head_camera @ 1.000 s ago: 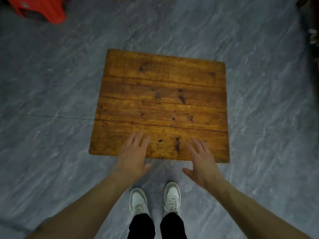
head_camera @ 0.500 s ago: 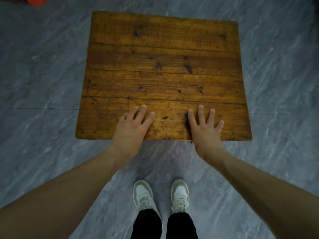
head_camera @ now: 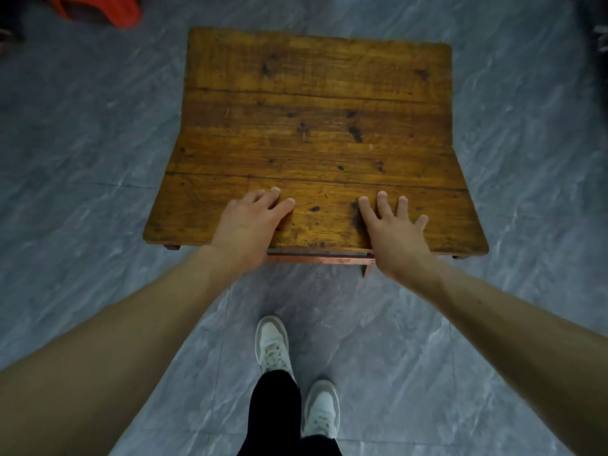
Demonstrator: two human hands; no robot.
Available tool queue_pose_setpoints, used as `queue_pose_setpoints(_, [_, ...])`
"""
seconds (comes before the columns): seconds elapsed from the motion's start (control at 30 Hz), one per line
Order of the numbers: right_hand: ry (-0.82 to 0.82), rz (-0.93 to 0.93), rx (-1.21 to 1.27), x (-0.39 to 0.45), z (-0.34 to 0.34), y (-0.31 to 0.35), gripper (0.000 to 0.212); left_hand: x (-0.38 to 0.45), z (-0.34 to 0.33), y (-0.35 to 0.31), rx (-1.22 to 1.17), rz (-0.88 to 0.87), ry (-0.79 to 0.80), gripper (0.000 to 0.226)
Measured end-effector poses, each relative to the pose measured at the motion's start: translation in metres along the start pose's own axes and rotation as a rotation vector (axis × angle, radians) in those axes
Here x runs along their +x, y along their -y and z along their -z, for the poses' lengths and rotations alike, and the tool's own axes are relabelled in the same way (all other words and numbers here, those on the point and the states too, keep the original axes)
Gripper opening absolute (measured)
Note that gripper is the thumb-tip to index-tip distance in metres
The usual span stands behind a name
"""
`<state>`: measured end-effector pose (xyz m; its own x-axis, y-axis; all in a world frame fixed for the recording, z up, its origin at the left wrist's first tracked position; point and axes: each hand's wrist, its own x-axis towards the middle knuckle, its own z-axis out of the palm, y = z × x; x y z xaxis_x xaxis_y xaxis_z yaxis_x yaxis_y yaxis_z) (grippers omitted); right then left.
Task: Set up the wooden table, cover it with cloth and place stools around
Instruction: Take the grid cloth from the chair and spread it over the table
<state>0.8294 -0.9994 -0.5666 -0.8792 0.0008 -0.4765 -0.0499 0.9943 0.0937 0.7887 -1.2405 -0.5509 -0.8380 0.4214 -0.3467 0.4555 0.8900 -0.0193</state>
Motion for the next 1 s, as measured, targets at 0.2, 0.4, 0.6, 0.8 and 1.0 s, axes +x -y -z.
queue_pose_setpoints(0.2, [0.065,0.044,-0.036,-0.079,-0.023,0.016,0.096,-0.079,-0.014,-0.024,-0.006,-0.027,0.062,0.102])
queue_pose_setpoints(0.4, [0.082,0.041,-0.075,-0.133,-0.060,0.035,0.092,-0.137,-0.045,-0.043,-0.038,-0.026,0.011,0.090])
queue_pose_setpoints(0.6, [0.119,0.006,-0.046,-0.182,-0.077,0.054,0.092,-0.186,-0.066,-0.053,-0.040,-0.053,-0.018,0.094])
queue_pose_setpoints(0.8, [0.109,-0.006,-0.021,-0.239,-0.112,0.087,0.087,-0.246,-0.088,-0.054,-0.051,-0.082,0.000,0.090])
queue_pose_setpoints(1.0, [0.142,0.017,-0.055,-0.285,-0.137,0.094,0.092,-0.297,-0.110,-0.077,-0.048,-0.035,0.013,0.099])
